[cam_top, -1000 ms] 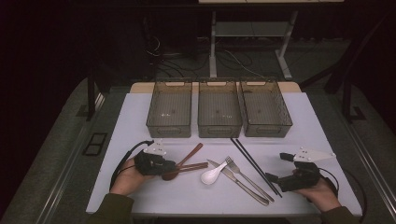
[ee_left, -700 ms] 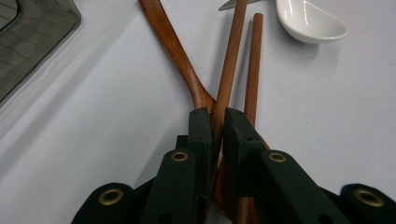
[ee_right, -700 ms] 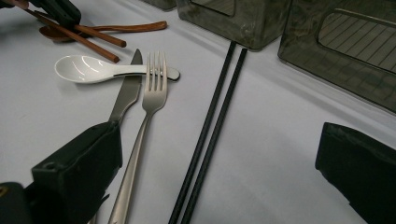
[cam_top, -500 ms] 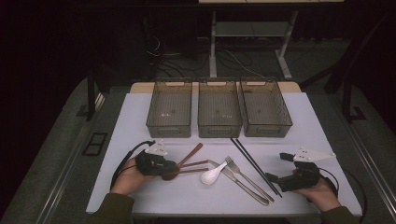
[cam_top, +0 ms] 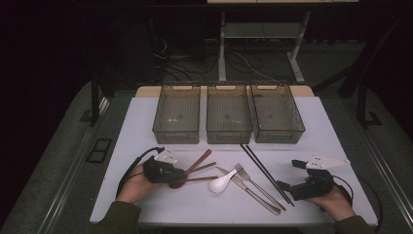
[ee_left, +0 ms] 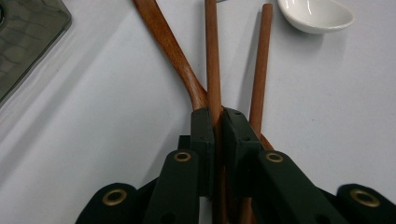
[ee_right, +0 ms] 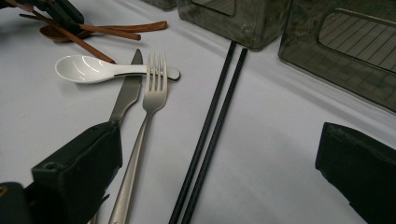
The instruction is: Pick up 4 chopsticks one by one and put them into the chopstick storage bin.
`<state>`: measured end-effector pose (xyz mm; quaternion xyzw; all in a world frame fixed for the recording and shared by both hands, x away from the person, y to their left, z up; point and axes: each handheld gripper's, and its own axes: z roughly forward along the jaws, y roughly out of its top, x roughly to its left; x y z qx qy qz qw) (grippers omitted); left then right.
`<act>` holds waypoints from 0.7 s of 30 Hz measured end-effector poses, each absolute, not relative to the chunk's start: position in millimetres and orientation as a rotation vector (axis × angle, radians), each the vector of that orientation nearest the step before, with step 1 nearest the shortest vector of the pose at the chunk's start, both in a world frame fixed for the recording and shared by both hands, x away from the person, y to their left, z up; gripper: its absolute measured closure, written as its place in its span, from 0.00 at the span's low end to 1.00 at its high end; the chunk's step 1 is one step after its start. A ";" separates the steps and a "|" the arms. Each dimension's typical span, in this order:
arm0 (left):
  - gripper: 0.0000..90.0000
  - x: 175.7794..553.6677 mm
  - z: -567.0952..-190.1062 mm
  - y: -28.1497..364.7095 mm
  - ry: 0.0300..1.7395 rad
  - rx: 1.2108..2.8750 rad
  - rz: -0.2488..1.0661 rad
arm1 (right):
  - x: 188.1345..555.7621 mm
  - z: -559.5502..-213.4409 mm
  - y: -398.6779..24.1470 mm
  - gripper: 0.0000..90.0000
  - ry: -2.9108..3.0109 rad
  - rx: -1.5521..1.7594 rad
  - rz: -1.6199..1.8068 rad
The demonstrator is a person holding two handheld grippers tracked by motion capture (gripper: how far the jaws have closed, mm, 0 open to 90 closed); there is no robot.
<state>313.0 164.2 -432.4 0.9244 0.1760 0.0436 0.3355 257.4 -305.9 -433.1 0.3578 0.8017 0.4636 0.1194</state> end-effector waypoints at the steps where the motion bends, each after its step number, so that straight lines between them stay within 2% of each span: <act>1: 0.92 313.2 -432.2 164.1 0.455 2.414 0.115 | 257.4 -433.1 -305.8 0.01 2.343 1.047 1.356; 21: 0.93 320.5 -424.2 163.8 0.438 2.418 0.149 | 257.2 -433.4 -305.7 0.01 2.343 1.049 1.360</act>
